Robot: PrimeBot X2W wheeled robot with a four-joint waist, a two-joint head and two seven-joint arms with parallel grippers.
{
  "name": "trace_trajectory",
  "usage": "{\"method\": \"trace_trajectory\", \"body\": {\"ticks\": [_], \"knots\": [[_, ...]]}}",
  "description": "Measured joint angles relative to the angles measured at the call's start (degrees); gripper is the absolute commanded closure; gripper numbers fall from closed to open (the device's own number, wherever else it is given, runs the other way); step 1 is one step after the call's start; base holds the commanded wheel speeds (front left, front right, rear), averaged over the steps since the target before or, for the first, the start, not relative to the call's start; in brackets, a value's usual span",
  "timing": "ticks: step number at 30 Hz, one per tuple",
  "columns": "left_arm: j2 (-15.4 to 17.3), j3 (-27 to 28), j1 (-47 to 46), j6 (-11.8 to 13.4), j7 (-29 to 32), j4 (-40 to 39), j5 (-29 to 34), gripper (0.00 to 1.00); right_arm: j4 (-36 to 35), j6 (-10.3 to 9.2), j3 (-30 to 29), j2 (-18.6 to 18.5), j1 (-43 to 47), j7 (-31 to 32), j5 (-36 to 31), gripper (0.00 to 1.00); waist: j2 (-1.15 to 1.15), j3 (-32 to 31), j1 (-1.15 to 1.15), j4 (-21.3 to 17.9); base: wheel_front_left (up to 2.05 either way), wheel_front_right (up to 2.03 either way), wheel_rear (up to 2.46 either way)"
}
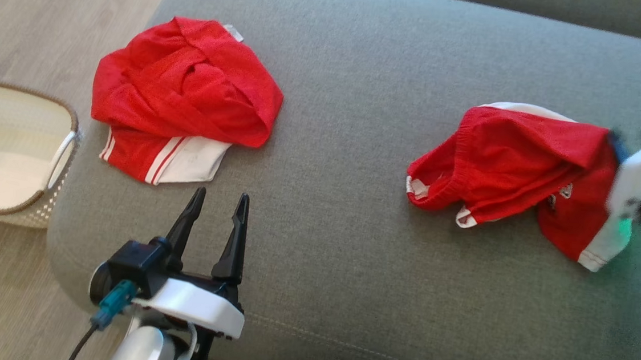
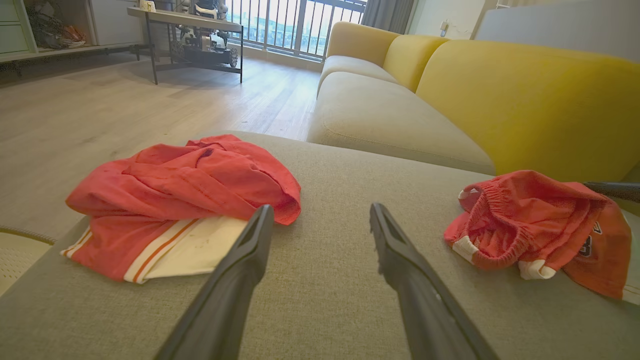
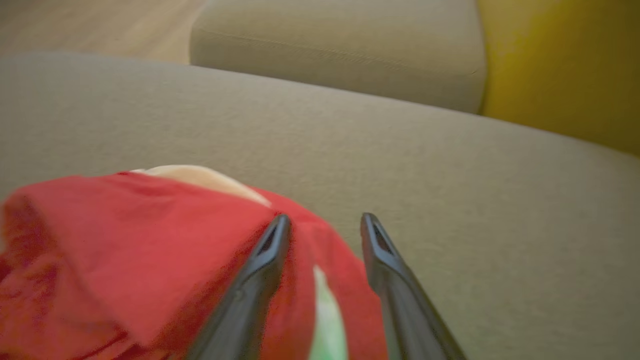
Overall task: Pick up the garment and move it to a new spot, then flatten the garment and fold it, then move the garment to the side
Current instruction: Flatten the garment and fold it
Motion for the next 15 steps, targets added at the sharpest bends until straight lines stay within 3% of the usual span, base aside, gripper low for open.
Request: {"method": "trace_trajectory", "body": {"ticks": [4,8,15], "knots": [[0.0,-0.1,-0.6,0.2,0.0,0.1,0.0,0.00,2.9,-0.01,-4.4,0.5,-5.2,-8.7,-3.7,0.00,0.00,1.1,0.01,0.8,0.00,0.00,0.00],[0.0,0.5,-0.6,0.5,0.0,0.2,0.0,0.00,2.7,0.00,0.3,4.7,-6.4,-17.5,-4.1,0.00,0.00,0.5,0.00,-0.4,0.00,0.00,0.00],[0.0,1.7,-0.5,0.6,0.0,-0.7,0.0,0.00,-6.0,0.00,9.7,7.8,0.7,-25.4,4.6,0.00,0.00,-1.9,0.00,-4.9,0.00,0.00,0.00]]}}
